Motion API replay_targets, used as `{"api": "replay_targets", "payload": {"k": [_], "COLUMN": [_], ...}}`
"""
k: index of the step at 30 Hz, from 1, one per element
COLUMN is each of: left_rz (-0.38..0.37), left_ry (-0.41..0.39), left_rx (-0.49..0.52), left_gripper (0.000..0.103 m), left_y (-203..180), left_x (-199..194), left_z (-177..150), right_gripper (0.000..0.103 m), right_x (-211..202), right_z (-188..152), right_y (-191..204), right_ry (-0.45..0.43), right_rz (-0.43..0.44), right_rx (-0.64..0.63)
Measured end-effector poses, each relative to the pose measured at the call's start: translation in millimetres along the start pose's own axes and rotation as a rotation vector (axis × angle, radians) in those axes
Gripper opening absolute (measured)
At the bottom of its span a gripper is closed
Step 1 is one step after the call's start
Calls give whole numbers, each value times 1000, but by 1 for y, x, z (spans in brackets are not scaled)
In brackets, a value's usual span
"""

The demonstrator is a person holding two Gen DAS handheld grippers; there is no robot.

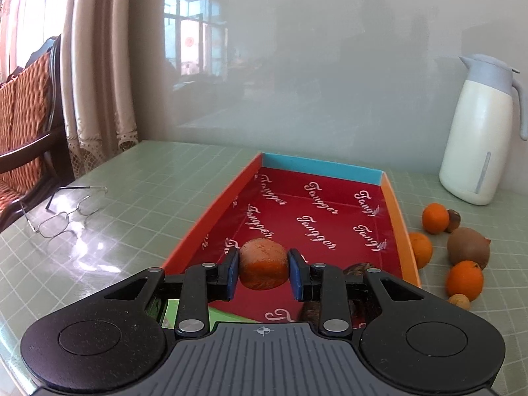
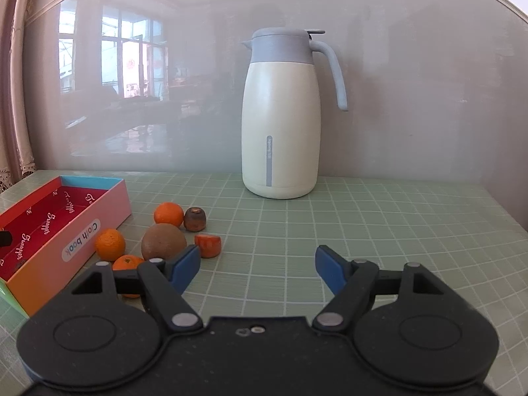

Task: Organize fruits
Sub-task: 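Carry the carrot piece into the red box and open the left gripper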

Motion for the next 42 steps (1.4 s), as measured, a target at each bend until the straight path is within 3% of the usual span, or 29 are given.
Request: {"api": "replay_targets", "payload": {"k": [18, 22, 25, 29, 32, 42], "left_rz": [-3, 12, 9, 21, 23, 24], "left_ry": [-14, -39, -62, -108, -144, -125], "left_rx": [-5, -4, -4, 6, 13, 10], "left_gripper": [34, 61, 65, 101, 103, 103], "left_y": [1, 1, 0, 0, 0, 4], "left_x": [-2, -7, -13, -25, -34, -33], "left_z": [-4, -2, 0, 4, 6, 1], "right_gripper": [77, 77, 77, 77, 77, 77], "right_x": [3, 4, 3, 3, 3, 8], "right_z": [-3, -4, -4, -4, -5, -9], "right_y": [2, 3, 3, 5, 8, 25], "right_ry": [8, 9, 9, 9, 11, 21], "right_rz": [-7, -7, -6, 2, 9, 40], "right_rx": [-4, -7, -6, -2, -3, -17]}}
Point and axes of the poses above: each gripper's, at about its wrist camera, not at the fingertips, and x roughly the way its jaws point, y to its left, z to its top, the point moved 7 cm from there along x, roughly the way its jaws point, and after that the axes turned 14 degrees about x, right-handed, at the moved point
